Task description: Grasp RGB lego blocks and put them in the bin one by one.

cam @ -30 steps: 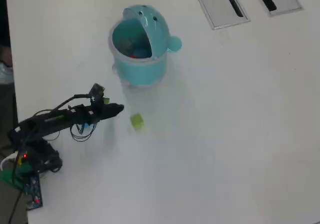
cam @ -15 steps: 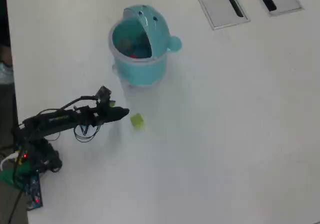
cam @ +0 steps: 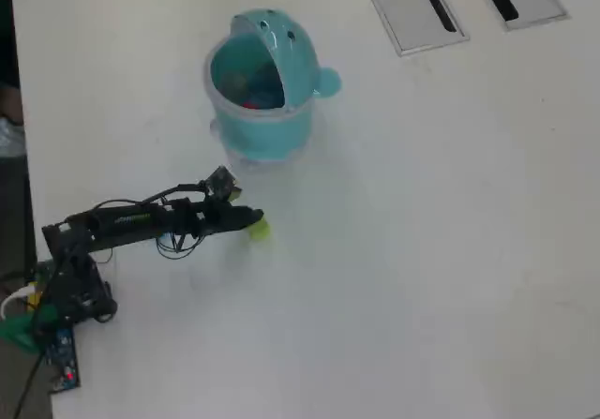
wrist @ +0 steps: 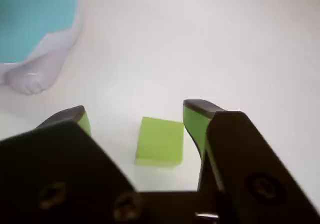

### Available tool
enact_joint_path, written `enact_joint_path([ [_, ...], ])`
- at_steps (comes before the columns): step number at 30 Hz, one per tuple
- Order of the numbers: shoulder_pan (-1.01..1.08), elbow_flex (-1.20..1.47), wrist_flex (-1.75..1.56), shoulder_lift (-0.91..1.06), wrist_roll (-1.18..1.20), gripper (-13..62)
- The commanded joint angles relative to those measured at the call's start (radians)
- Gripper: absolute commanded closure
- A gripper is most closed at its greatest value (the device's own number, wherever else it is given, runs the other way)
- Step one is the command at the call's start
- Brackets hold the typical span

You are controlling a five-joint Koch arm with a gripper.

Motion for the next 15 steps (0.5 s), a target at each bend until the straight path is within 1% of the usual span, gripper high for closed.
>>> enact_joint_path([
  [1,0.017,-0.095,0.028,0.002,0.002,15.7],
  [15,0.071,-0.104,0.120,-0.052,0.003,17.1],
])
